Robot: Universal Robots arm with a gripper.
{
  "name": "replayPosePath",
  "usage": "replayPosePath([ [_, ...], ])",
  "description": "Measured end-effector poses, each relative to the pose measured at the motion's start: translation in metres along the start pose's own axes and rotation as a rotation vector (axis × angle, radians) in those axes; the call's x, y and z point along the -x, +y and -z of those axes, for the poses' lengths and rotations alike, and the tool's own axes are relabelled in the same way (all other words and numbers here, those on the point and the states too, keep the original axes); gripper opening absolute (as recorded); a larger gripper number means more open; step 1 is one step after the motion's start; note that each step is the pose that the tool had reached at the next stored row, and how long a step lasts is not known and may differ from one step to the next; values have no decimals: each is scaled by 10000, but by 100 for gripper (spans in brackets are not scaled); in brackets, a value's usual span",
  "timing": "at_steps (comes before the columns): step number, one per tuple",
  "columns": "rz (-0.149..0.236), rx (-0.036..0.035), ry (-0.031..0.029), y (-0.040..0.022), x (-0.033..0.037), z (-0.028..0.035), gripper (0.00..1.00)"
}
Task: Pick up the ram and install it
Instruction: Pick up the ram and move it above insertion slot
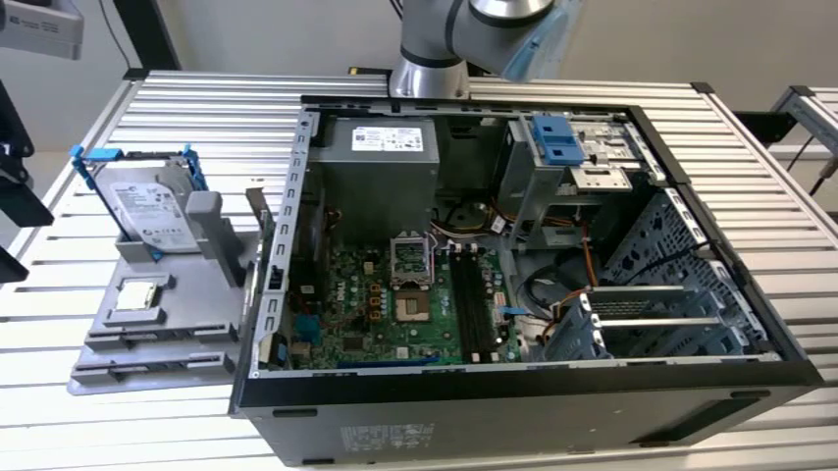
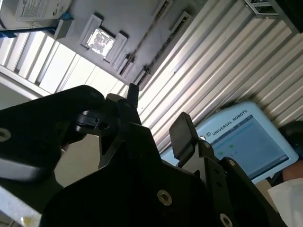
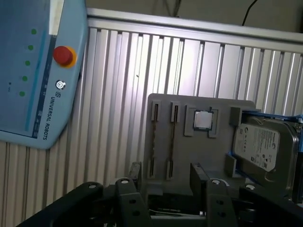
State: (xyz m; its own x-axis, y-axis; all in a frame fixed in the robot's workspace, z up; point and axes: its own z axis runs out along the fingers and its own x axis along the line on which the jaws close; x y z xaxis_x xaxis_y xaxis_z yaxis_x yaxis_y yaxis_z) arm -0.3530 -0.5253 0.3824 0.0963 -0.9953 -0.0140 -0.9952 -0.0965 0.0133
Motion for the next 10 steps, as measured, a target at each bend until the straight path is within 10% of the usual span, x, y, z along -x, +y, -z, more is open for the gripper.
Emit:
replayPosePath([
  [3,-31,-18,-199,-3,10,-25,100],
  [10,-83,-1,-180,-14,23,-118,100],
])
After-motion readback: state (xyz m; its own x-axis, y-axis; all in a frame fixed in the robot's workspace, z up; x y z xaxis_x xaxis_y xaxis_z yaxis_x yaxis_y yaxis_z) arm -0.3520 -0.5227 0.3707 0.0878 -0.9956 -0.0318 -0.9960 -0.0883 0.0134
